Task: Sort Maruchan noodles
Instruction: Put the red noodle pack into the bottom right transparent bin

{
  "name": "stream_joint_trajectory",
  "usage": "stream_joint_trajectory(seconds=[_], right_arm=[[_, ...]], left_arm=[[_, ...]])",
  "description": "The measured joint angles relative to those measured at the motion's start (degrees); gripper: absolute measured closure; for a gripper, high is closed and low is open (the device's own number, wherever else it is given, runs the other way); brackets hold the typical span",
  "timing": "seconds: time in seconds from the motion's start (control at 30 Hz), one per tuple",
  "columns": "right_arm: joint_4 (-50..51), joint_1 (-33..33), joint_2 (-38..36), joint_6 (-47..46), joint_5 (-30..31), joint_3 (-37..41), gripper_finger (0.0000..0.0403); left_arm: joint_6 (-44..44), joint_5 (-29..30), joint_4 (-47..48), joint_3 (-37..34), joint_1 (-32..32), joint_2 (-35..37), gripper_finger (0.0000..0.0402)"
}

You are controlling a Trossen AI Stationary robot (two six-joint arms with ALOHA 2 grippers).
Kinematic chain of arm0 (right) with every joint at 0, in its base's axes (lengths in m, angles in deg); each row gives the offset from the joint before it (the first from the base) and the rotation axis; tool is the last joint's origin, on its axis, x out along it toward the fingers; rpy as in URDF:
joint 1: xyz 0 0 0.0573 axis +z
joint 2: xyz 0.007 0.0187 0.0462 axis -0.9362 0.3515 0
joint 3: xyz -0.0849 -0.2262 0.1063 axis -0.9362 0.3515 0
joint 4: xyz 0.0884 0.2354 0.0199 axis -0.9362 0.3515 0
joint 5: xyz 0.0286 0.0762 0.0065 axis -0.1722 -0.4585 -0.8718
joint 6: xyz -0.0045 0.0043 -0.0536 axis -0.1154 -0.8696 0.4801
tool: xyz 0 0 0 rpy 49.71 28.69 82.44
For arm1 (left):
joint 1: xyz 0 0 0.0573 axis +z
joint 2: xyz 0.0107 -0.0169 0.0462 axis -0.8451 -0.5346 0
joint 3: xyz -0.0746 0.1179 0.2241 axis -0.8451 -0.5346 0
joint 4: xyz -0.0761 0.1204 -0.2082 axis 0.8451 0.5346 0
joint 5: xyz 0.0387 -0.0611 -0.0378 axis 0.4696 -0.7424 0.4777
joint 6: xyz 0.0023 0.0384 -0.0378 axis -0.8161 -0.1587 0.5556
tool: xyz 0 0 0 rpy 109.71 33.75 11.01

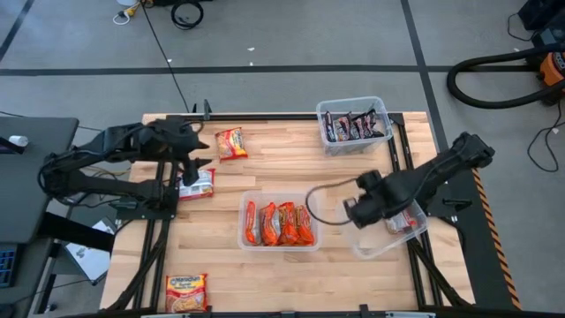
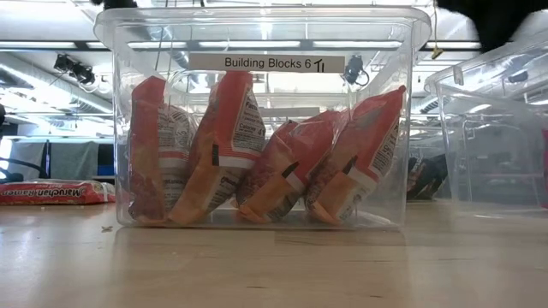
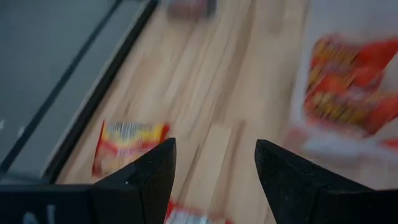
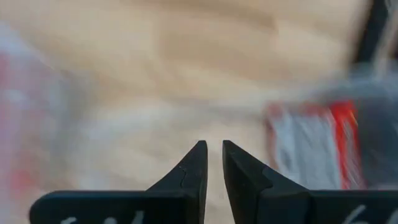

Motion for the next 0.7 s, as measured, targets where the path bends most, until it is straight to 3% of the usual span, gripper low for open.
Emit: stream_joint_trajectory(seconds=[0.1,0.3,0.47,0.7], right_arm=[[-3.02,-2.95,-0.01,5.68,7.85,-4.9,0.0345],[-19.1,-8.83,0.24,24.84,17.71,-9.64,0.0345],[-31.65,-12.34,0.24,36.75,14.81,-10.4,0.0347],[-39.25,-13.4,0.24,41.71,12.55,-10.4,0.0347]], left_arm=[[0.71,0.01,-0.03,-3.63,3.94,0.03,0.018],[4.34,-3.51,-16.56,-13.41,17.91,-4.47,0.0184],[4.67,-4.84,-22.96,-15.12,25.25,-16.12,0.0184],[3.44,-2.08,-23.06,-15.13,28.55,-32.47,0.0184]])
